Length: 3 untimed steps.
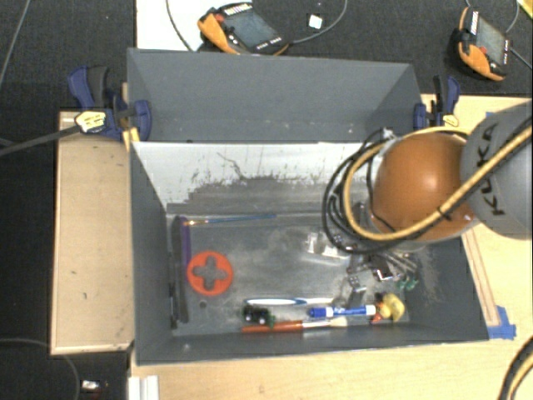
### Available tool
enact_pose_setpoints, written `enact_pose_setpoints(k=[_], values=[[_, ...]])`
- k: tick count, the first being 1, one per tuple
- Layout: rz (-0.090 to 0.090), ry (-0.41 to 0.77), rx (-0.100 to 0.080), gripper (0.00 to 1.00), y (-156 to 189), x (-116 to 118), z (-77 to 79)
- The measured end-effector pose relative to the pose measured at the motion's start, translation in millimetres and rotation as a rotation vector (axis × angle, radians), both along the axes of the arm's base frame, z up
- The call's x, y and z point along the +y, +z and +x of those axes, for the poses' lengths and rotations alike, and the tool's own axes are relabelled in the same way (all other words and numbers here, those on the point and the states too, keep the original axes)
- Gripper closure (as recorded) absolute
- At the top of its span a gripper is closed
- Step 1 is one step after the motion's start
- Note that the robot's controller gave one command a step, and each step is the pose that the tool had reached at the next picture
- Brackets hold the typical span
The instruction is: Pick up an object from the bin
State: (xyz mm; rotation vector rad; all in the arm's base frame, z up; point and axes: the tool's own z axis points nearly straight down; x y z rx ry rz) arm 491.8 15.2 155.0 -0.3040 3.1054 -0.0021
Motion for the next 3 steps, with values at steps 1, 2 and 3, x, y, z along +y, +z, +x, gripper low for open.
enact_pose_setpoints(k=[1, 2, 3], values=[[0.009, -0.188, 0.019, 0.0, -56, 50, 17.3], [0.001, 0.126, -0.005, 0.0, -84, 82, -7.1], [0.004, -0.03, 0.011, 1.0, -85, 0, -11.0]])
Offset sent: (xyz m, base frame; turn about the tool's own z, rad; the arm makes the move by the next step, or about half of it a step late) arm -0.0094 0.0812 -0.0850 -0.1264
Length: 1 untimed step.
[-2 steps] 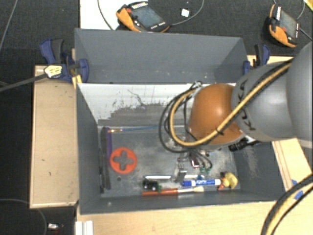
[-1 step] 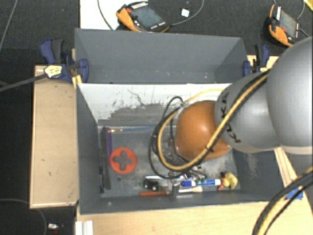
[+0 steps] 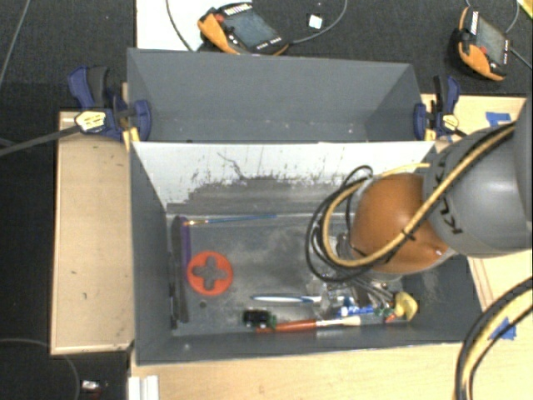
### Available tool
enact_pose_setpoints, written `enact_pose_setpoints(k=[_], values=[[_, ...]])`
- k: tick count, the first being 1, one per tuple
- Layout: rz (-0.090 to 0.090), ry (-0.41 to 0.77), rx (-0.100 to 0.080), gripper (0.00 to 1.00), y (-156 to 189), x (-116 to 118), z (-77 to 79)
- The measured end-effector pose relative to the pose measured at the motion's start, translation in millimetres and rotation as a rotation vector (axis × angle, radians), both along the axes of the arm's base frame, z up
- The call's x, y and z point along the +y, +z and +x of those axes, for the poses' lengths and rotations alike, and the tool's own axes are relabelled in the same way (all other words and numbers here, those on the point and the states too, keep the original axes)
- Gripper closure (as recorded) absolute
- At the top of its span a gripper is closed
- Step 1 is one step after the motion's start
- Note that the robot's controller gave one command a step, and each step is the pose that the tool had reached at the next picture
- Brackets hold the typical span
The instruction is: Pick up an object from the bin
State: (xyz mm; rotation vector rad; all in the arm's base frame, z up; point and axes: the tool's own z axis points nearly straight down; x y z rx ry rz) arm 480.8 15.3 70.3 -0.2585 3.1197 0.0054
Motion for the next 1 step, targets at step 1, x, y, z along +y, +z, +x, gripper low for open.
enact_pose_setpoints(k=[1], values=[[0.0, -0.001, 0.0, 1.0, 0.1, 0.1, -0.1]])
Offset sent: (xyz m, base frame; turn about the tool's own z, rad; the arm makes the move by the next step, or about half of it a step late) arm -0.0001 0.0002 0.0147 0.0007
